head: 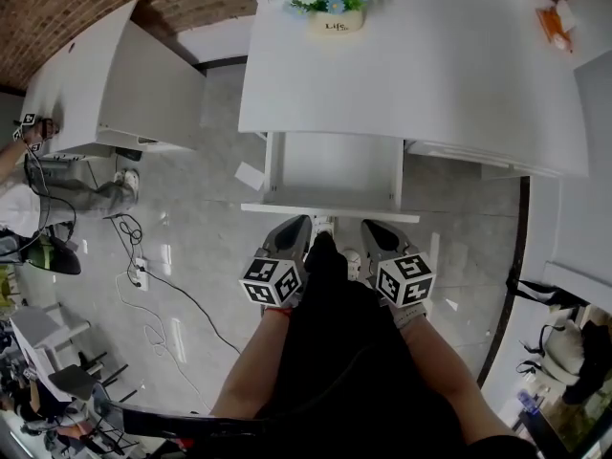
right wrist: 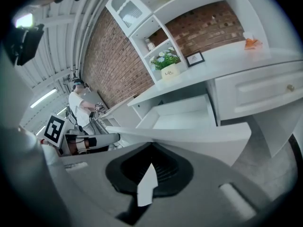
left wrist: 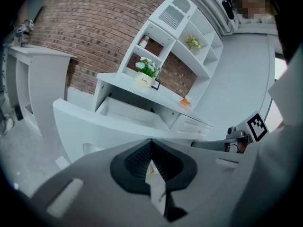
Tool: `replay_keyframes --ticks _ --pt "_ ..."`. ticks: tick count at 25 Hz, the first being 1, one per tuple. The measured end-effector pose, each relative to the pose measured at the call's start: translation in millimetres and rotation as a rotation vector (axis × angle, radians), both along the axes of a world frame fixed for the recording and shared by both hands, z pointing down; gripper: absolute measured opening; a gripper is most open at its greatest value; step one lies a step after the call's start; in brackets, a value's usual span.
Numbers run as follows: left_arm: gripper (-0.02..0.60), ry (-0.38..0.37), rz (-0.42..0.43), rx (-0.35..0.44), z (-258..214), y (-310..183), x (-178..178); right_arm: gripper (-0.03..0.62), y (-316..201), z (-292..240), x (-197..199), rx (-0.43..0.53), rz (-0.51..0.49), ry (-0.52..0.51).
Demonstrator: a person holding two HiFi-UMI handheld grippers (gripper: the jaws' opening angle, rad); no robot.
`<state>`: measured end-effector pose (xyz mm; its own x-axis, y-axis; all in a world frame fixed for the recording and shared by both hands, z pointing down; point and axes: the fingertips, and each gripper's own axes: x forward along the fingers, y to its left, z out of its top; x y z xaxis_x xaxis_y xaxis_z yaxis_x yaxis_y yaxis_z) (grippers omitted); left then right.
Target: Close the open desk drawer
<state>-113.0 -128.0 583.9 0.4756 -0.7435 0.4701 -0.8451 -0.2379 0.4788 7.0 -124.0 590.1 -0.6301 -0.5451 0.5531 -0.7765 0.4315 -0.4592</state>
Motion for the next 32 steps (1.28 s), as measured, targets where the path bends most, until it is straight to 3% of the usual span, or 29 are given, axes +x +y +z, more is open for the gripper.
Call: replay_keyframes --ticks 32 --pt "0.003 -0.017 0.237 -0.079 8 -113 10 0.0 -118 1 3 -0.052 0.246 -0.055"
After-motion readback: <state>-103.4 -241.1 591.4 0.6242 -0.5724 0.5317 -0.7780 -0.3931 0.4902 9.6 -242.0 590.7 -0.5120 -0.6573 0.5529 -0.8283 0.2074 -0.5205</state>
